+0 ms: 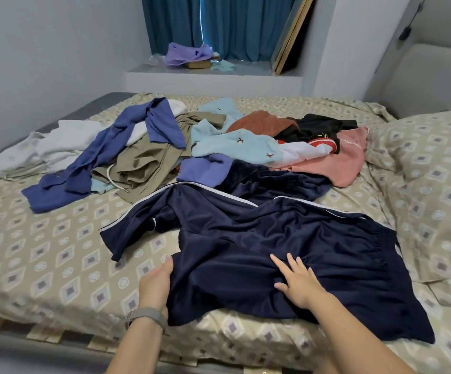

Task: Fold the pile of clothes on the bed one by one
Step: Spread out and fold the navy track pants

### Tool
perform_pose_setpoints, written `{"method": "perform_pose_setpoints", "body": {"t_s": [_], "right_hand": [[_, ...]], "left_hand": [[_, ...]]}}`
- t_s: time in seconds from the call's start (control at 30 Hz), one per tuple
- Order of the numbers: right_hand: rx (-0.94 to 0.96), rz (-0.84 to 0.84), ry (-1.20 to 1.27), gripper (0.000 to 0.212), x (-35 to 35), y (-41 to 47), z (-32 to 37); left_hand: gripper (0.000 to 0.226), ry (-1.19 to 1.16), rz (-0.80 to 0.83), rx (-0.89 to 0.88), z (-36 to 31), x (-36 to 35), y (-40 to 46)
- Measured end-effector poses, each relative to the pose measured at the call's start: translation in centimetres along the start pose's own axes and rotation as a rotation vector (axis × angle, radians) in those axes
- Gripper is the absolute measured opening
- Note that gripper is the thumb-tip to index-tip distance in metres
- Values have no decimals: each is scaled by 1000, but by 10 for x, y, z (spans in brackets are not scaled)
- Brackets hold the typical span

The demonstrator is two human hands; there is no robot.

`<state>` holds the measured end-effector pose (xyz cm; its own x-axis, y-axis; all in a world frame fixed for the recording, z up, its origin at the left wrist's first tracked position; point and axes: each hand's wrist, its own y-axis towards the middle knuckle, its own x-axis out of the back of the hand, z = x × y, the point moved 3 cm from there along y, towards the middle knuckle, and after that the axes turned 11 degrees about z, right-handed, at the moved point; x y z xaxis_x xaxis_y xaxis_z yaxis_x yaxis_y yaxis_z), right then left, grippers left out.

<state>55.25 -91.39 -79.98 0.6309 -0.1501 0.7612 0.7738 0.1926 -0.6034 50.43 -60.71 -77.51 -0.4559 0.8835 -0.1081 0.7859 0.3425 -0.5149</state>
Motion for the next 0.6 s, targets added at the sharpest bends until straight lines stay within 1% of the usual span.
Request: {"method": "perform_pose_setpoints", "body": {"t_s": [0.07,0.1,0.13,0.17,0.2,0.23,0.27,0.3,0.37,0.4,0.43,0.5,0.53,0.57,0.6], "right_hand": [[-14,4,26,70,0,3,-1],[-17,5,37,71,0,5,-1],[-18,4,40,72,0,6,-2],[-19,3,34,72,-1,7,-3],[-21,5,23,73,-2,8,-3],[-26,10,11,73,-2,9,-4],[-32,12,3,73,-3,10,-4],[-37,12,-2,74,-2,11,-3],[-45,6,8,77,1,12,0],[-48,-1,19,78,4,11,2],[-49,-11,27,80,7,10,5],[-34,-43,28,84,11,7,14],[-8,-57,29,85,12,5,19],[26,-66,32,85,13,3,26],[62,-69,31,84,12,2,33]], "left_hand": [[34,-29,-106,-131,-9,4,-4],[36,46,-195,-240,-17,5,-11],[35,170,-266,-375,-26,5,-18],[33,286,-306,-490,-37,1,-29],[34,365,-291,-583,-44,-3,-34],[38,409,-223,-628,-46,-7,-34],[43,432,-130,-603,-47,-11,-32],[49,418,-36,-496,-44,-11,-23],[56,144,149,-148,-37,-11,-12],[53,18,206,3,-31,-11,-6],[42,-39,251,109,-27,-10,-4],[9,-8,250,211,-16,-8,4],[5,33,232,225,-10,-6,10],[13,76,214,246,-7,-4,14],[14,107,218,266,-4,-5,16]]}}
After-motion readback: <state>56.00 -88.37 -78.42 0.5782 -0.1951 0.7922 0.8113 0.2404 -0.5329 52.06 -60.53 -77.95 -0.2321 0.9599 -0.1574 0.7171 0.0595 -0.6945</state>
